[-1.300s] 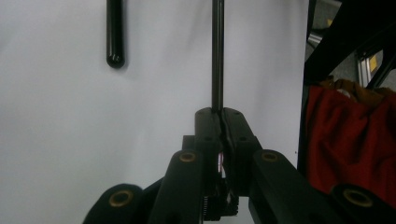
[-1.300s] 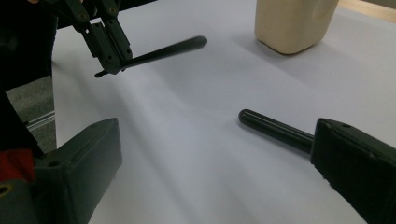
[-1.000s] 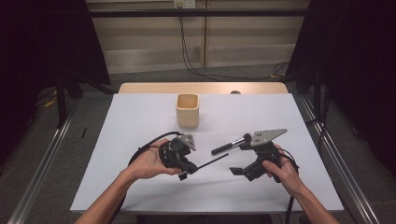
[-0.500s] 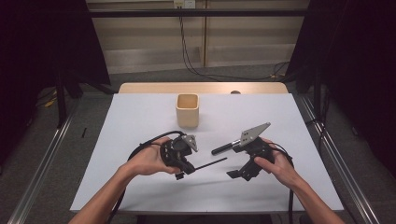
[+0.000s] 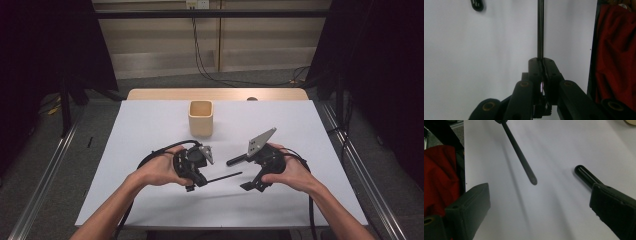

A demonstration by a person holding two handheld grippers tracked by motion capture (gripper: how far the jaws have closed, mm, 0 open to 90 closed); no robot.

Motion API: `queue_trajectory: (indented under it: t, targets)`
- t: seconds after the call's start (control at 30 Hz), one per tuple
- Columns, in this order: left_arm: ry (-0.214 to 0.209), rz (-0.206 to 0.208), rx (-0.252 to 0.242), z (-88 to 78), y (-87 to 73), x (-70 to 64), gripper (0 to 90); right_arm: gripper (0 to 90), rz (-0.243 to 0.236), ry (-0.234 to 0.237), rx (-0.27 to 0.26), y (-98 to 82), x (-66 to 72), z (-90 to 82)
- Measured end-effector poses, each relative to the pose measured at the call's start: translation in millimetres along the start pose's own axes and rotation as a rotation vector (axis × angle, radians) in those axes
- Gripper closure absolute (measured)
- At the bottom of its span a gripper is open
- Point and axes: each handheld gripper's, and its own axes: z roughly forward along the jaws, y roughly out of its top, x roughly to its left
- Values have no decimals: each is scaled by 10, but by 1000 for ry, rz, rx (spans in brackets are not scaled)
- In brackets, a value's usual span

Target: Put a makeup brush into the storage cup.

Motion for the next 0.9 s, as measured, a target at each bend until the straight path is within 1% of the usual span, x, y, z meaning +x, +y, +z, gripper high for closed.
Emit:
queue_trajectory:
  t: [0.07,0.13,0.17,0.27,0.3,0.4,0.47,0.5,0.53,0.57,0.6,0.63,0.67,0.7,0.73,0.8,0.83,0.87,0.9]
  targets:
    - [-3,3,8,6,10,-7,859,33,-8,9,15,23,-9,2]
    - [-8,3,11,9,15,-7,859,34,-14,8,35,49,-13,9]
    - [-2,5,10,15,16,-7,859,34,-18,9,48,64,-12,13]
    - [-3,12,21,21,19,-1,859,50,-38,20,91,112,-10,30]
    - [-4,6,21,24,17,-5,859,56,-46,25,108,129,-10,39]
    - [-4,10,27,23,14,-4,859,63,-60,27,153,175,-8,66]
    - [-1,12,31,24,12,-6,859,78,-60,29,174,201,-10,79]
    - [-2,4,26,29,10,-13,859,85,-69,30,176,211,-20,90]
    - [1,16,35,24,11,-6,859,90,-64,30,189,223,-17,95]
    - [-4,3,28,28,9,-14,859,93,-72,30,198,234,-23,105]
    - [-1,0,26,31,6,-14,859,94,-70,29,214,246,-22,110]
    - [-1,-1,27,32,4,-12,859,94,-83,30,223,256,-27,119]
    - [3,21,42,28,4,3,859,93,-89,27,232,263,-23,127]
    - [5,22,47,29,4,6,859,92,-91,31,248,270,-19,133]
    - [2,1,39,37,2,-3,859,89,-92,34,263,278,-18,144]
    - [2,0,41,46,-1,0,859,84,-95,33,287,291,-20,161]
    - [2,1,44,51,-1,2,859,100,-92,31,301,299,-15,167]
    - [0,16,60,48,4,12,859,126,-97,36,309,303,-16,175]
    - [2,2,49,58,2,4,859,147,-113,44,318,305,-26,190]
